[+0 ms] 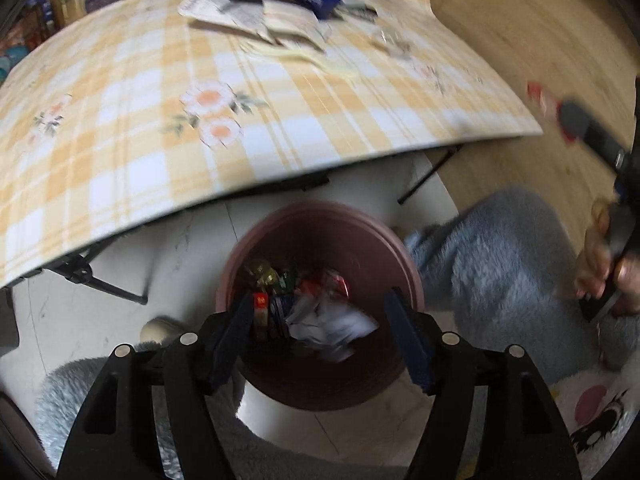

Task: Collect trash
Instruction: 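Carry the crumpled paper and red lighter over the bin and release both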

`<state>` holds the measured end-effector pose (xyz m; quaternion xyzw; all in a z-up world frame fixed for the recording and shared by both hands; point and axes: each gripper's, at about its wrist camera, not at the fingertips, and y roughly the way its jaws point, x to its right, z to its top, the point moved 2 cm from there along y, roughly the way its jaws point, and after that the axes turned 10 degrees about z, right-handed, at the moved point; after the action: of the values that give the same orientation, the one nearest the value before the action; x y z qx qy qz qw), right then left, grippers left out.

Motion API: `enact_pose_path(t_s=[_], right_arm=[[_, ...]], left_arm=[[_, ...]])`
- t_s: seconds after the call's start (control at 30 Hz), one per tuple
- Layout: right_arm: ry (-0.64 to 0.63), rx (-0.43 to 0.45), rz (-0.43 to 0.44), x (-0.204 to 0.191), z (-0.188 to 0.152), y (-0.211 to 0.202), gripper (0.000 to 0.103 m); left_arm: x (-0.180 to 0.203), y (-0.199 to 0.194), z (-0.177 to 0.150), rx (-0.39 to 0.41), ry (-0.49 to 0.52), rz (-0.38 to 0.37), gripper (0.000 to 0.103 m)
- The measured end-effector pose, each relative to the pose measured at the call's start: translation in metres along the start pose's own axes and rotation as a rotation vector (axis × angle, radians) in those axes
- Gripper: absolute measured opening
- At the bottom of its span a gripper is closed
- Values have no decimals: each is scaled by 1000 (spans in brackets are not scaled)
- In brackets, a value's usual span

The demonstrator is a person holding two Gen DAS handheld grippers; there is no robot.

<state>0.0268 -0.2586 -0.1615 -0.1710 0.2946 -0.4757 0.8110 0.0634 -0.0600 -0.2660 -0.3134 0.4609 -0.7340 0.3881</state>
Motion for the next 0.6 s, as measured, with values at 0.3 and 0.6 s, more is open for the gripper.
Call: enact_pose_path(t_s=[0.3,0.6], right_arm=[[-40,-119,29,-17,-24,36,84],[-59,-196,72,-33,-37,66,84]], left_arm=[[-32,-63,3,334,-185,7,93],[-48,-88,0,484,-271,110,96]])
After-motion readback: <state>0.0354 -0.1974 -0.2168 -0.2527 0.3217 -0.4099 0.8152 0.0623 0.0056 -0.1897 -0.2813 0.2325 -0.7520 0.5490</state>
